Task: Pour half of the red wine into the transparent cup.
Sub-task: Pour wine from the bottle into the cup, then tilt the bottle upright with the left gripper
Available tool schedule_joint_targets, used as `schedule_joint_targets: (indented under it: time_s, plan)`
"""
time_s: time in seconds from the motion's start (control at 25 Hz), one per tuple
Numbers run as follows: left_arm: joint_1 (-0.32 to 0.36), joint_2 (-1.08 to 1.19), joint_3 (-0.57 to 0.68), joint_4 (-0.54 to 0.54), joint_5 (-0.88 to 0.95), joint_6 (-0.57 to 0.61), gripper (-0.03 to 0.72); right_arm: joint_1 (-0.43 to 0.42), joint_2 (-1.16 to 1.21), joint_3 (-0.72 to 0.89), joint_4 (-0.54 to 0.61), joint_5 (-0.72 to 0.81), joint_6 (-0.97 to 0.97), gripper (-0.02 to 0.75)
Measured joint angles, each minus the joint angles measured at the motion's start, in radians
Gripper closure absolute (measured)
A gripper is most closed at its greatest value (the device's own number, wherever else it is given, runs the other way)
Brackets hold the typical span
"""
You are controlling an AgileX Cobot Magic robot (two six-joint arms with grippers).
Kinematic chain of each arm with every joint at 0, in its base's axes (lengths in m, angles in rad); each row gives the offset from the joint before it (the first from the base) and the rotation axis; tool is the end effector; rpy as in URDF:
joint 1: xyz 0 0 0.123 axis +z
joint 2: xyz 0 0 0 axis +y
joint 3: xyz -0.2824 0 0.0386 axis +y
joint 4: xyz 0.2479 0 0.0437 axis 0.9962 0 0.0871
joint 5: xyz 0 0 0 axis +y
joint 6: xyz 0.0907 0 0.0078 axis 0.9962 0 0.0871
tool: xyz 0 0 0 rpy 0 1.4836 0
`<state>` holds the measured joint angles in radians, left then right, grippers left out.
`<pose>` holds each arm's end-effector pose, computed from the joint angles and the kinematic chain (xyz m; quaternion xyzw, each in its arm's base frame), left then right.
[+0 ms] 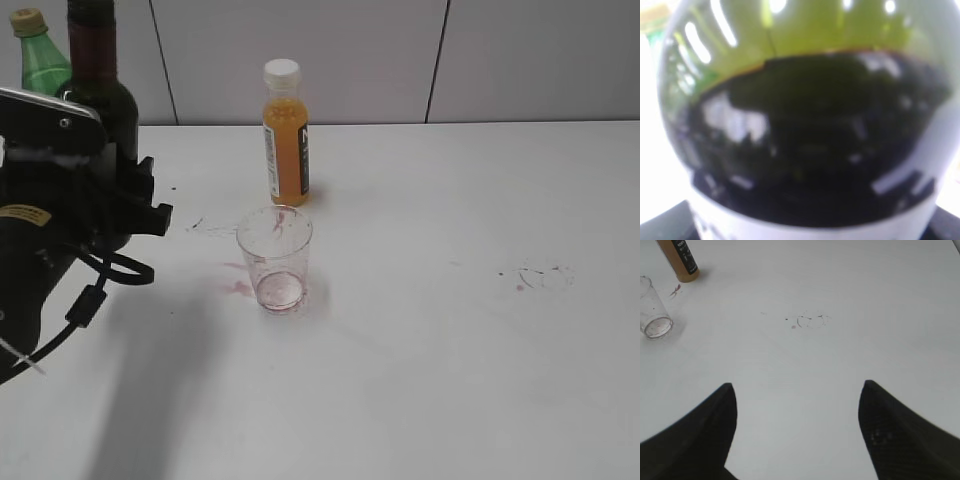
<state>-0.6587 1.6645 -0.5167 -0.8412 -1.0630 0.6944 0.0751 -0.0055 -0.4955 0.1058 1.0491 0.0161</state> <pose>0.2532 -0.1211 0.1796 0.0974 0.7486 0.1229 0.6442 -0.0055 0.0079 0.2772 -0.0268 0.8483 0.0768 0.5232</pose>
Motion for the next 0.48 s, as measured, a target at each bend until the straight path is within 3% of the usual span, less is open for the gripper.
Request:
schedule_joint_targets:
  time_s: [0.48]
  plan:
    - [-0.015,-0.002,0.0,-0.04,-0.043,0.328,0.149,0.0,0.0,0.0,0.0,0.0,0.0,0.167]
